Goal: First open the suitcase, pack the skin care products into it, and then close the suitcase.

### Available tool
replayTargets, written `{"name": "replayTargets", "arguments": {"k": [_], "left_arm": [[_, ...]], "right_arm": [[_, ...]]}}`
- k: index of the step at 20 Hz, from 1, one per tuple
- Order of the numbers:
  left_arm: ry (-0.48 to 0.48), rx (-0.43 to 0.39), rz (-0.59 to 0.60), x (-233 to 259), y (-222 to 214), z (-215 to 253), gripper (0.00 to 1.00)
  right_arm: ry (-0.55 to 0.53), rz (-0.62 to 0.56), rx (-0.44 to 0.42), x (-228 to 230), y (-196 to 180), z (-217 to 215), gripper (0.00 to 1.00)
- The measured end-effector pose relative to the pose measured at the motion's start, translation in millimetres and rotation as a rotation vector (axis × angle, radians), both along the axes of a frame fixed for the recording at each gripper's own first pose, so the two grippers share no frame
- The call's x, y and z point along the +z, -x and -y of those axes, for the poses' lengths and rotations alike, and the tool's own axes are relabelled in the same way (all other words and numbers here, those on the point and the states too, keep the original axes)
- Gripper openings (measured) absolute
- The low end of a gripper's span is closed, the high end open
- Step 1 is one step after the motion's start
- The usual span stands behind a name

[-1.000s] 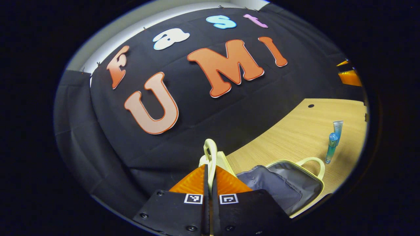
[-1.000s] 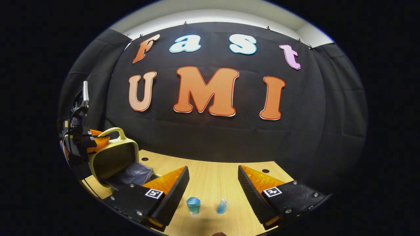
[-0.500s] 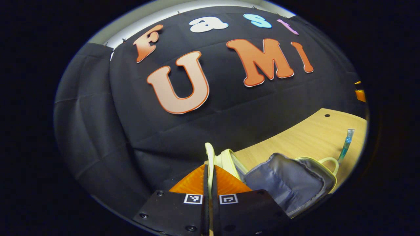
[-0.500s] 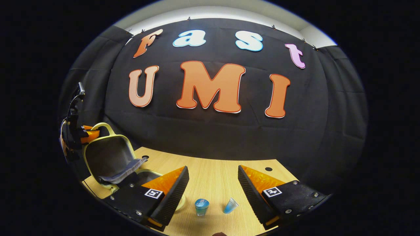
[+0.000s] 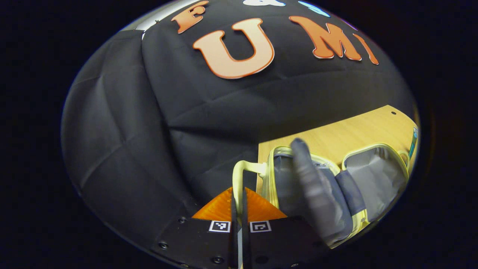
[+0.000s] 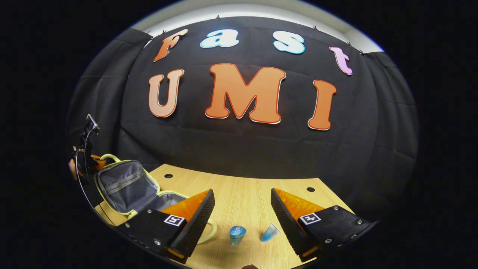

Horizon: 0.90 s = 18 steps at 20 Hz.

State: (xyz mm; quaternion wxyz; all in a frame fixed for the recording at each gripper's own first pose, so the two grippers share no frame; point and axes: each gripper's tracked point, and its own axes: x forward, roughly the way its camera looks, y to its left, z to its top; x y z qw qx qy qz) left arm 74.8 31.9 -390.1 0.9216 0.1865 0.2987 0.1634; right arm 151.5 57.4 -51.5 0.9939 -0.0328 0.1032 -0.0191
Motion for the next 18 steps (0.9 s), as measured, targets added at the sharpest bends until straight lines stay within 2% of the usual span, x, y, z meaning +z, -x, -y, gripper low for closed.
{"name": "replayTargets", "arguments": {"k": [2,5,8,9,12,13,14,16,17,18], "left_arm": [[-0.079,0.044,-0.015,2,2,-10,0.18],[-0.063,0.018,0.012,6,3,-1,0.19],[-0.042,-0.054,0.056,14,-11,42,0.65],[-0.047,-0.079,0.076,22,-14,58,0.65],[-0.042,-0.147,0.136,50,-19,116,0.86],[-0.035,-0.163,0.153,56,-21,134,0.86],[-0.026,-0.176,0.169,62,-22,152,0.94],[-0.006,-0.197,0.208,72,-24,186,0.93],[0.005,-0.198,0.232,76,-25,203,1.00],[0.026,-0.209,0.255,80,-27,222,0.98]], "right_arm": [[-0.004,0.001,-0.004,-1,-1,2,0.96],[0.005,0.008,-0.008,0,-3,9,0.96],[0.008,0.029,-0.002,3,-5,16,0.96],[0.013,0.032,0.000,3,-4,19,0.96],[0.019,0.032,0.013,-2,-4,29,0.96],[0.016,0.030,0.018,-3,-3,33,0.96],[0.014,0.026,0.022,-6,-2,37,0.96],[0.014,0.025,0.030,-10,2,47,0.96],[0.015,0.026,0.032,-11,3,52,0.96],[0.015,0.029,0.034,-12,5,57,0.96]]}}
